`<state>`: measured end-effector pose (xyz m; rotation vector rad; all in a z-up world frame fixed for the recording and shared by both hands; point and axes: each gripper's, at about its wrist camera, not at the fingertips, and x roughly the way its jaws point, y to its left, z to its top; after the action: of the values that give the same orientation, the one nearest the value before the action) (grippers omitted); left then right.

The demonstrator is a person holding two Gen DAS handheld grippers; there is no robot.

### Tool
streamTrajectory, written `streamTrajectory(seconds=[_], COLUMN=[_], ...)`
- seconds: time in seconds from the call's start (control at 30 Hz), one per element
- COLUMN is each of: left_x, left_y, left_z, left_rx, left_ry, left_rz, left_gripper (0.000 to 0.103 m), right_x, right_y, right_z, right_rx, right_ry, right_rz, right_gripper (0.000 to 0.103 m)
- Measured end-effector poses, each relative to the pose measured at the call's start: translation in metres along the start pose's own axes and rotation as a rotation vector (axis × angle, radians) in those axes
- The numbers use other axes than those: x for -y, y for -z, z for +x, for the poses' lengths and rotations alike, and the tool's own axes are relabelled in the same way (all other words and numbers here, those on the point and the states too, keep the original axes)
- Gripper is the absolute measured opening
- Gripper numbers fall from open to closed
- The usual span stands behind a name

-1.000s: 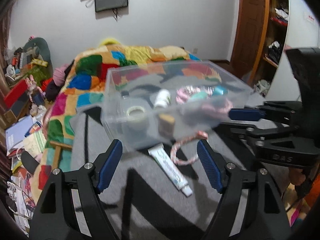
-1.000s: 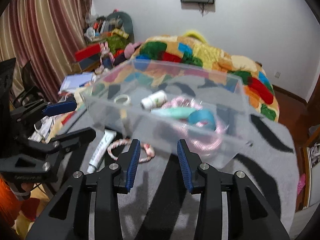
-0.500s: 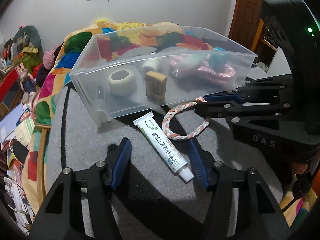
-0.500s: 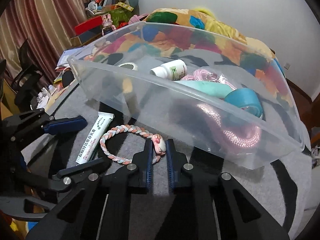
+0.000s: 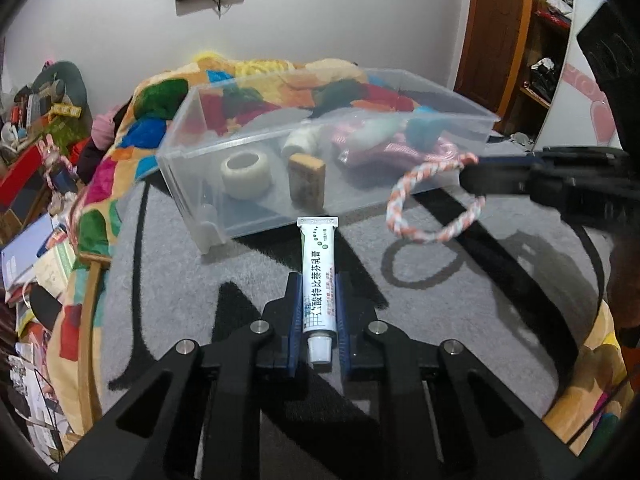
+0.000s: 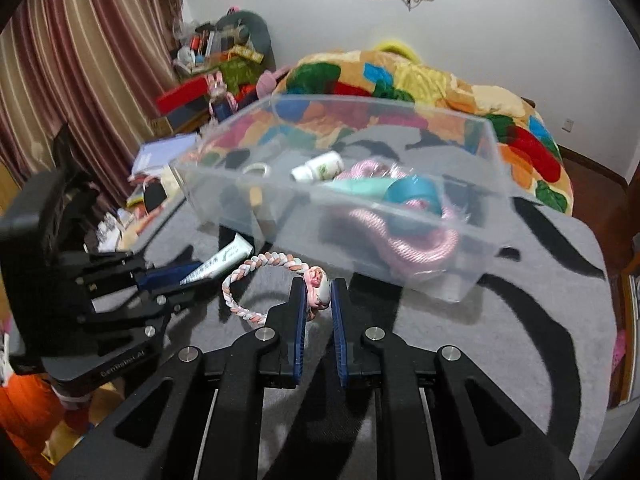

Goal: Organize objects
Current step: 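Grasp the white ointment tube with the left gripper while the right grasps the pink-white rope toy, then release the ointment tube into the box with the left gripper while the right drops the rope toy in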

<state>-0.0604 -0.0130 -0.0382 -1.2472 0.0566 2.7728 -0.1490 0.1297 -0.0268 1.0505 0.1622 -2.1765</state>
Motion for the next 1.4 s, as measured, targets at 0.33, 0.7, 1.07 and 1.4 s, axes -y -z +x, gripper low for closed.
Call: streamTrajectory(seconds=[0.33,0.7,1.07,1.4], left_x=[0.0,-0.016,-0.016,-0.012], left_y=[-0.037,-0.086,-0.092,-0.09], left_z=[-0.037,-0.015,0.023,-0.003], left_rx=[0.144,0.169,0.1,0.151], left_ry=[0.015,0.041,0.045,0.063], left_rz=[-0.014,-0.082,-0.085,-0.08], left_gripper=[0.015,0.015,0.015,0.016], right_x=[0.006,0.019,0.019,0.019], right_y=[-0.027,-0.057,-0.058,-0.048], right_z=[-0.029,-0.015,0.029,0.008], right_rx=[0.117,0.159,0.038,0.043], right_ry=[0.007,0.106,0.153,0.138], right_rz=[0.041,0.064,0.0,-0.038], right_gripper=[0.011,0.011,0.012,0.034])
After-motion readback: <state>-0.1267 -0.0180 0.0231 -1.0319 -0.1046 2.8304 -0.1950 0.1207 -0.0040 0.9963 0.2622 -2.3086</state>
